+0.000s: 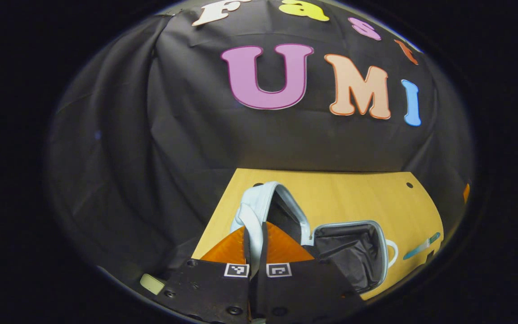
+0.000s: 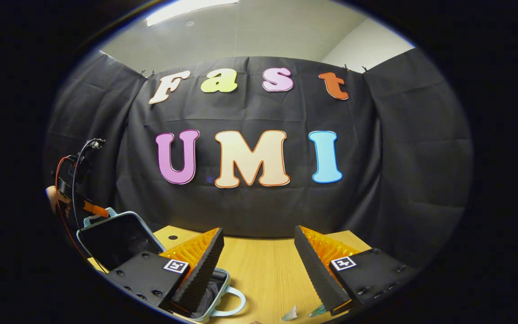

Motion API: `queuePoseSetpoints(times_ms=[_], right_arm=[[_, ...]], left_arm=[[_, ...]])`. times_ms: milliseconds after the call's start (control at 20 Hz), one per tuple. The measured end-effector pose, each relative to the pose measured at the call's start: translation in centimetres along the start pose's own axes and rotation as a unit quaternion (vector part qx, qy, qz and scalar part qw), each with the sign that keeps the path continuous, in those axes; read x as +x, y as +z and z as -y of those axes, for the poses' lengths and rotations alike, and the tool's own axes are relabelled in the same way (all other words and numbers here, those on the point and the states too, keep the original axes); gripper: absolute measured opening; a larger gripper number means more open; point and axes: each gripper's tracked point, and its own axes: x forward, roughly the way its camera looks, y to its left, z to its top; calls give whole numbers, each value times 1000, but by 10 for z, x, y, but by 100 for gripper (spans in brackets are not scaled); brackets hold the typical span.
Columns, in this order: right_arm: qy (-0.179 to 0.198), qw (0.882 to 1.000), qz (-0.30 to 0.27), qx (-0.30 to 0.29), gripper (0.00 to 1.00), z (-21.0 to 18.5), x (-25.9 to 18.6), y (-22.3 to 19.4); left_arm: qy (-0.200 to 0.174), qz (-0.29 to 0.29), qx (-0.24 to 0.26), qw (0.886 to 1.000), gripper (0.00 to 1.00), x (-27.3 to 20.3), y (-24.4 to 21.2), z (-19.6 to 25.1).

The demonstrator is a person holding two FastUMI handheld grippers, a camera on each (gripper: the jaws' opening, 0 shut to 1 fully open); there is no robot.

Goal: First open the suitcase, pack the skin care products into it, and then close the suitcase.

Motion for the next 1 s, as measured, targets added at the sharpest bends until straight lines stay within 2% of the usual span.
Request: queuePoseSetpoints(times_ms=[200, 250, 400, 700, 900, 1000], right_arm=[[-3, 1000, -8, -2, 98, -14, 2, -5], [-3, 1000, -9, -2, 98, -17, 1, -5], [-5, 1000, -2, -9, 98, -24, -2, 0], [-12, 1000, -9, -20, 98, -28, -6, -5], [-15, 999, -8, -27, 100, -29, -11, -3], [-16, 999, -10, -31, 100, -28, -13, -5]], left_arm=[[27, -16, -7, 999, 0, 22, -19, -42], [24, -12, -7, 1000, 0, 29, -24, -47], [57, -36, -9, 998, 0, 43, -42, -81], [63, -84, -76, 992, 0, 68, -93, -108], [76, -97, -89, 988, 0, 79, -113, -117], [97, -96, -80, 987, 3, 81, -119, -123]])
